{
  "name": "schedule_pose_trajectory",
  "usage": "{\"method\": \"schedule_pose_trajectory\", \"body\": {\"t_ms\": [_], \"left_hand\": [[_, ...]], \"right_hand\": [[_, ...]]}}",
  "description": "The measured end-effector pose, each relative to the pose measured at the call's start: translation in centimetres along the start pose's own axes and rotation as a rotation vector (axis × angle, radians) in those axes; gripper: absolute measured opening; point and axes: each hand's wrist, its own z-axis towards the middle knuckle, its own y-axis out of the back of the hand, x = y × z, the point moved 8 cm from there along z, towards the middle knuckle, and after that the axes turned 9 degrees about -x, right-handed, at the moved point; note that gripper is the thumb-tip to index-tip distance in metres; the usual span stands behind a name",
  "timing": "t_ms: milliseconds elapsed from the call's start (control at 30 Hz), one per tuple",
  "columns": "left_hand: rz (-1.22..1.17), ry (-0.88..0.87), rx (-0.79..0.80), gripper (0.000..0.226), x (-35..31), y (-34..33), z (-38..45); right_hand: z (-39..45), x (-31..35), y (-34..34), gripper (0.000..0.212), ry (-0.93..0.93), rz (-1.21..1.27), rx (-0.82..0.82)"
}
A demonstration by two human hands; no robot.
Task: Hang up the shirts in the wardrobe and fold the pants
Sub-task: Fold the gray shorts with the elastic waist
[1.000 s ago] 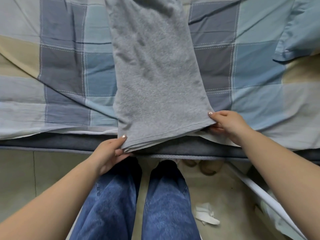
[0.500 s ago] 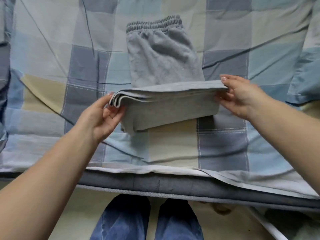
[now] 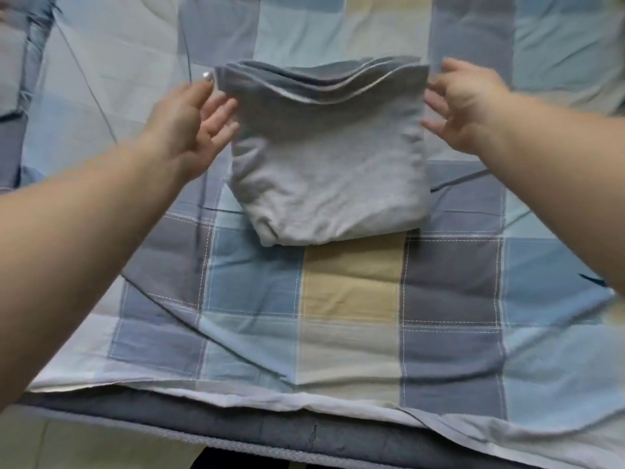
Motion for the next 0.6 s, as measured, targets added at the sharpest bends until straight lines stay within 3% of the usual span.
{"method": "schedule_pose_trajectory", "body": {"t_ms": [100,200,333,400,533,600], "left_hand": [[0.214,-0.006,-0.089,0.062,3.4,2.9,0.4],[0.413,0.057,-0.19,0.054,9.8,7.4,-1.7],[0.443,0.242,-0.08,0.036,17.0,9.1,-5.3],[0.431,0.258,-0.034,0.025,18.5,8.5,-5.9],[0.348,0.265,-0.047,0.034,19.0,6.6,-5.7],[0.347,0.251,-0.065,0.018,18.7,6.0,-5.6]], "right_hand": [[-0.3,-4.5,1.1,0.019,-0.051,-0.197,-0.005],[-1.5,-10.9,3.4,0.005,-0.153,-0.302,-0.031],[-3.5,-17.3,5.1,0.013,-0.246,-0.188,-0.011],[-4.0,-18.2,4.8,0.016,-0.244,-0.089,0.026],[-4.0,-17.6,4.4,0.021,-0.208,-0.043,0.02],[-4.5,-17.5,4.5,0.013,-0.195,-0.032,0.001]]}}
